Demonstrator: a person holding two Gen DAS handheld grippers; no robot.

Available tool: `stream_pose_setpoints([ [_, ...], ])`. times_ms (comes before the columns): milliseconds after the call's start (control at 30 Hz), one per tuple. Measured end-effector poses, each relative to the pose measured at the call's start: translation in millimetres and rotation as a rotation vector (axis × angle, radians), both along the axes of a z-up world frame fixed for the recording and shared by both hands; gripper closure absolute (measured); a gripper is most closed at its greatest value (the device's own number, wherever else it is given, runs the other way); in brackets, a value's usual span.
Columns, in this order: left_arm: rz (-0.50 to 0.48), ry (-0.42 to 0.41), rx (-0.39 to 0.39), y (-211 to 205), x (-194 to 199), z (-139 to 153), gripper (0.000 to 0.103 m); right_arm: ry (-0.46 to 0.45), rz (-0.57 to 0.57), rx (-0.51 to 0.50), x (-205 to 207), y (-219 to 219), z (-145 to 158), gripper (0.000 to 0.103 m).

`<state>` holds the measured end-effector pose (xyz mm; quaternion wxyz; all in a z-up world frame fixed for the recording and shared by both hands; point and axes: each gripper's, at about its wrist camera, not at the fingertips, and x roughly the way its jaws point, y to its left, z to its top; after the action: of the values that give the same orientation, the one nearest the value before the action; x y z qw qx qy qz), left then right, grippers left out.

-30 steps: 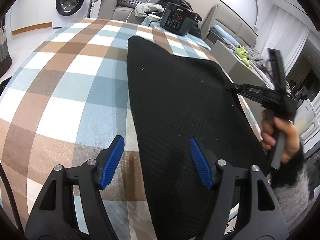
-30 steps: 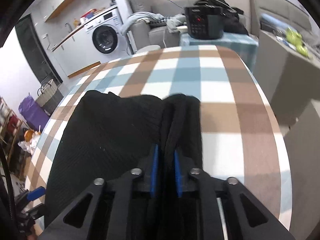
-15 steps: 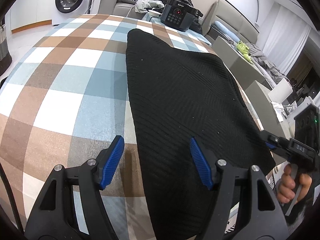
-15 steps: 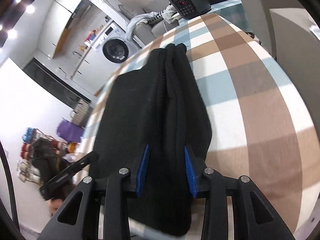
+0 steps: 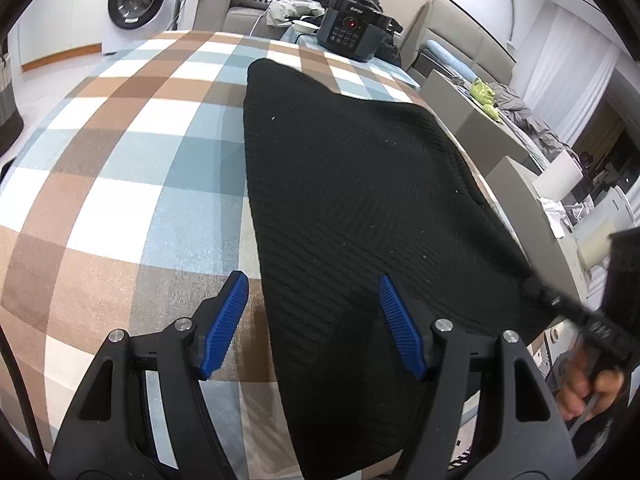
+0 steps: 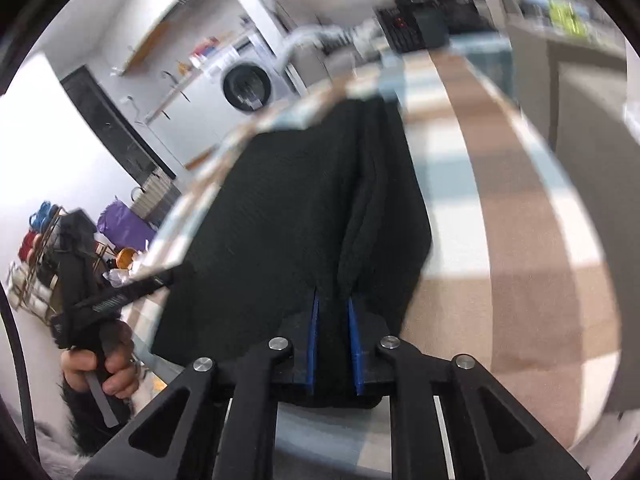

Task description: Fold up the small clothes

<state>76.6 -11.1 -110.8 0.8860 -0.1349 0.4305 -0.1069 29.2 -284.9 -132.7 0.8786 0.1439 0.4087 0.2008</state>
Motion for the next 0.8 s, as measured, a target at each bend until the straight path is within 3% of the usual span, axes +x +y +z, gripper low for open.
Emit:
stream_pose_setpoints([
  [67,-0.003,-0.003,0.001,0,-1,1,0.038,0.010,-0.012,-0.012,-2,-1,5,0.090],
  [167,-0.006,0.011,0.000,0,-1,-1,0.038,0.111,-0.082,-0.123,4,-2,-16,0.088],
  [200,-0.008,0.013,0.002,0,-2,-2,0.038,0.106,-0.088,-0.095,1,-5,-18,0.087],
  [300,-0.011,0.026,0.005,1,-5,-5,0.038,0.101,-0.102,0.004,-6,-17,-17,0.067],
  [333,-0.012,0.029,0.003,1,-6,-6,0.038,0.101,-0.107,0.024,-7,-20,-18,0.065],
  [500,-0.007,0.051,-0.008,0,-11,-14,0.038,0.132,-0.091,0.037,1,-16,-29,0.065],
  [800,-0.006,0.055,-0.003,-1,-20,-16,0.038,0.091,-0.089,-0.004,-3,0,-34,0.071],
])
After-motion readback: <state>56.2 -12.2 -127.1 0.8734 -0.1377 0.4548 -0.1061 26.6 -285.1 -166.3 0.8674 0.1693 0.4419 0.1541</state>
